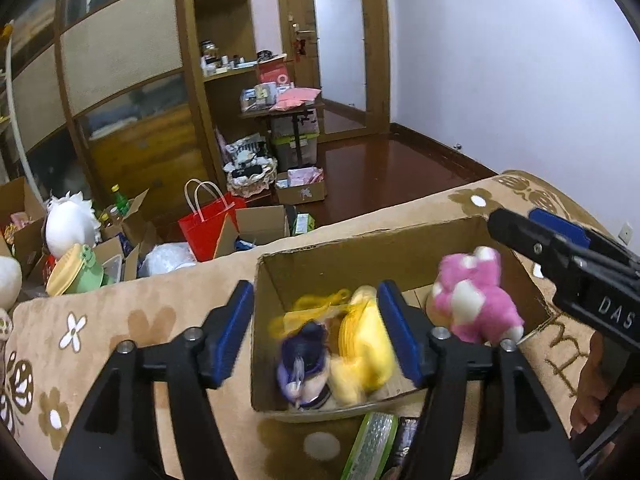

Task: Organize soft objects
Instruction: 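Lift the pink bear into the box with the right tool while the left tool releases the yellow plush inside, then withdraw the right tool toward the pink wrapped package while the left tool approaches the white pompom, then grasp the pink plastic-wrapped package with the right tool while the left tool grasps the white pompom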

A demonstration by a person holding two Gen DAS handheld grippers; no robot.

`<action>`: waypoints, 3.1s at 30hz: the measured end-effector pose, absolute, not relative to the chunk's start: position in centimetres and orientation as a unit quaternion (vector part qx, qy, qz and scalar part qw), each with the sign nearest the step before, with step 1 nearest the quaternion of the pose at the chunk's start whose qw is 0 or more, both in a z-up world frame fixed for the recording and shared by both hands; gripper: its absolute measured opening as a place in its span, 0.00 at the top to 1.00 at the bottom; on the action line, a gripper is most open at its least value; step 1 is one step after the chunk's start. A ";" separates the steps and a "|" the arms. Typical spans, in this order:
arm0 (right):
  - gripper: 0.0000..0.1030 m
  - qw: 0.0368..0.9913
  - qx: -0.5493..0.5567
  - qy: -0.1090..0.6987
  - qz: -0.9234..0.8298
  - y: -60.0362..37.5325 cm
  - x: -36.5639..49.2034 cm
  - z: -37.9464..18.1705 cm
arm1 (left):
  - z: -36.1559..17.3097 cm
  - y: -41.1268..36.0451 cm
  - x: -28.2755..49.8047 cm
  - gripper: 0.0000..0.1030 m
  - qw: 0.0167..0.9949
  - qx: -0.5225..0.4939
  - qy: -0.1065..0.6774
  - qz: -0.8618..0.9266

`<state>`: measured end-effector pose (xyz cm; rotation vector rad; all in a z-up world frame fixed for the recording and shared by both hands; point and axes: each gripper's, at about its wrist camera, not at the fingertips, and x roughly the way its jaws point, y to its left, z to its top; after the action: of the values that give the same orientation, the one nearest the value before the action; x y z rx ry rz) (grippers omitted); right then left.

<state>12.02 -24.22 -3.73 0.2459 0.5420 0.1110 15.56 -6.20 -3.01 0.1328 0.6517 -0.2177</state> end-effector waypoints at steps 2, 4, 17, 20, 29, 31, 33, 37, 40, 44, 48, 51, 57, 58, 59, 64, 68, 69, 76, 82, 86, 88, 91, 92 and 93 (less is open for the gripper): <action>0.19 0.954 0.122 0.270 0.049 -24.2 11.9 -3.6 | -2.5 -5.8 15.2 0.29 0.940 0.060 0.318 -0.105; 0.05 0.954 0.129 0.267 0.045 -24.4 11.6 -3.2 | -1.9 -5.4 14.9 0.25 0.940 0.061 0.319 -0.102; 0.00 0.952 0.078 0.293 0.044 -23.7 8.0 -0.5 | 0.5 -2.8 11.2 0.04 0.927 0.042 0.361 -0.094; 0.00 0.950 0.070 0.299 0.050 -23.3 6.9 -0.3 | 0.5 -2.5 10.2 0.04 0.920 0.052 0.379 -0.087; 0.00 0.927 0.086 0.355 0.091 -21.8 4.5 -1.8 | 0.1 -2.2 6.5 0.04 0.903 0.061 0.416 -0.094; 0.00 0.924 0.081 0.362 0.097 -21.3 4.0 -2.0 | -0.4 -2.1 5.8 0.04 0.897 0.066 0.426 -0.094; 0.00 0.920 0.076 0.370 0.102 -21.0 3.6 -2.2 | -1.1 -2.0 5.5 0.04 0.891 0.066 0.438 -0.095; 0.00 0.912 0.078 0.387 0.109 -20.5 2.9 -2.9 | -2.8 -1.7 4.8 0.04 0.879 0.069 0.462 -0.091; 0.00 0.904 0.086 0.402 0.115 -20.2 2.9 -3.6 | -3.9 -1.7 4.8 0.04 0.872 0.072 0.477 -0.086; 0.04 0.891 0.093 0.430 0.117 -19.9 3.3 -4.8 | -5.4 -1.7 5.1 0.04 0.859 0.075 0.498 -0.086; 0.06 0.874 0.109 0.459 0.115 -20.1 3.9 -6.5 | -6.6 -1.7 5.5 0.04 0.847 0.075 0.519 -0.087; 0.06 0.863 0.111 0.480 0.111 -20.1 4.5 -8.0 | -7.6 -1.9 5.7 0.05 0.837 0.077 0.533 -0.095; 0.10 0.844 0.111 0.511 0.116 -19.6 5.5 -10.5 | -9.3 -2.9 6.2 0.05 0.820 0.091 0.555 -0.109; 0.11 0.842 0.111 0.515 0.119 -19.5 5.7 -10.8 | -9.5 -3.0 6.3 0.05 0.817 0.090 0.559 -0.111; 0.11 0.838 0.111 0.520 0.123 -19.4 5.9 -11.2 | -9.8 -3.0 6.5 0.05 0.814 0.090 0.563 -0.113; 0.11 0.831 0.109 0.528 0.137 -18.8 6.6 -12.2 | -11.3 -3.2 7.2 0.05 0.793 0.083 0.591 -0.123; 0.11 0.828 0.099 0.532 0.146 -18.1 7.1 -12.8 | -12.3 -3.2 7.9 0.05 0.779 0.068 0.610 -0.129; 0.11 0.827 0.100 0.534 0.147 -18.0 7.2 -13.0 | -12.6 -3.2 8.1 0.05 0.775 0.064 0.615 -0.130; 0.11 0.808 0.101 0.558 0.158 -17.3 7.7 -14.9 | -13.9 -3.5 8.6 0.05 0.754 0.062 0.639 -0.137; 0.12 0.799 0.102 0.570 0.162 -17.0 7.8 -16.3 | -14.9 -3.4 9.3 0.05 0.743 0.053 0.654 -0.132; 0.12 0.787 0.108 0.584 0.170 -16.7 7.9 -17.1 | -15.3 -3.4 9.6 0.05 0.739 0.055 0.658 -0.131; 0.12 0.783 0.112 0.586 0.176 -16.6 7.9 -17.2 | -15.7 -3.9 9.7 0.05 0.735 0.058 0.662 -0.132; 0.12 0.779 0.110 0.590 0.182 -16.2 7.9 -17.3 | -16.0 -4.4 9.7 0.05 0.734 0.063 0.664 -0.130; 0.12 0.778 0.109 0.591 0.181 -16.2 7.9 -17.4 | -15.9 -4.4 9.7 0.05 0.735 0.064 0.662 -0.128; 0.12 0.779 0.110 0.590 0.181 -16.2 7.9 -17.4 | -15.9 -4.5 9.8 0.05 0.737 0.063 0.661 -0.127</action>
<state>7.91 -16.21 -17.41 0.2373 1.2766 0.3915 9.78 -4.50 -15.93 0.1389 1.4527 -0.2790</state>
